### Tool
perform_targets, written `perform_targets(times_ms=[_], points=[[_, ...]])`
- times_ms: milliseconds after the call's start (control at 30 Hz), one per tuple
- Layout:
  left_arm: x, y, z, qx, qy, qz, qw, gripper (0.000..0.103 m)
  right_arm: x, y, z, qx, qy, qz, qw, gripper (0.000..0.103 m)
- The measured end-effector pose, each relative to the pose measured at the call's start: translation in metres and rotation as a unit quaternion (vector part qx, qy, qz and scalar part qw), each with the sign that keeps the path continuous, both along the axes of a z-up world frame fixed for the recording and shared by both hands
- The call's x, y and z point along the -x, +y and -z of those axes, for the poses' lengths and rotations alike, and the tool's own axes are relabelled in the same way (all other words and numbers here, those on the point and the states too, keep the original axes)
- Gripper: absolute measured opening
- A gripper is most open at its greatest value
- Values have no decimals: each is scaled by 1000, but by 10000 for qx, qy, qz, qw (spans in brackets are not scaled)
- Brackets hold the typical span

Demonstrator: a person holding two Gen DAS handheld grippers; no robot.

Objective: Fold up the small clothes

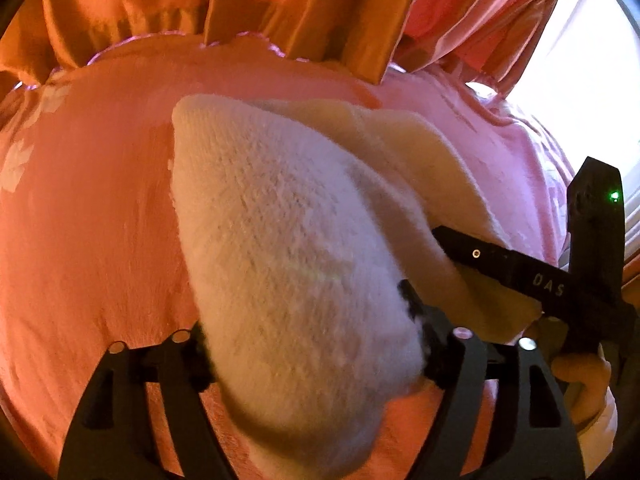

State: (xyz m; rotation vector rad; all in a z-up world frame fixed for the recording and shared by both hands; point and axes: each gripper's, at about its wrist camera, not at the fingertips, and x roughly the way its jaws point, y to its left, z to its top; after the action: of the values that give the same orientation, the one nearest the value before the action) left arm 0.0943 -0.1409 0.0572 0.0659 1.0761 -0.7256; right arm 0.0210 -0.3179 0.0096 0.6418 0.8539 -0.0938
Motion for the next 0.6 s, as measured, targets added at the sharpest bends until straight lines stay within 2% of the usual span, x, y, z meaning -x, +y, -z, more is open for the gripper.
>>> perform_targets(times_ms=[67, 200, 233, 267, 300, 367, 400, 467, 567, 600], points=[[-5, 2, 8, 19, 169, -60, 9998, 86, -4, -2, 6, -132, 4, -67, 9999, 68], [-17, 9, 28, 173, 566, -187, 9981, 93, -12, -4, 12, -340, 19, -199, 9992, 70], [-21, 12, 33, 332, 710, -201, 9967, 94, -13, -4, 13, -372, 19, -215, 9991, 70], [-23, 15, 36, 486, 830, -208, 9951, 93, -14, -4, 13, -438, 7, -272, 9987, 64], [-24, 17, 37, 634, 934, -211, 9934, 90, -15, -3, 11, -478, -8, -327, 9983, 52], [-24, 20, 32, 809, 950, -219, 9919, 73, -13, -3, 1, -490, -128, -339, 9981, 36], [-23, 22, 27, 885, 907, -201, 9917, 68, -11, -2, -6, -491, -226, -333, 9980, 32], [-20, 28, 8, 1130, 712, -115, 9910, 57, -4, 0, -27, -537, -555, -320, 9965, 29], [-19, 39, -28, 1483, 485, 25, 9878, 54, 5, 13, -70, -253, -1023, -377, 9937, 28], [-19, 44, -41, 1579, 403, 78, 9866, 54, 10, 21, -96, -36, -1276, -447, 9908, 28]])
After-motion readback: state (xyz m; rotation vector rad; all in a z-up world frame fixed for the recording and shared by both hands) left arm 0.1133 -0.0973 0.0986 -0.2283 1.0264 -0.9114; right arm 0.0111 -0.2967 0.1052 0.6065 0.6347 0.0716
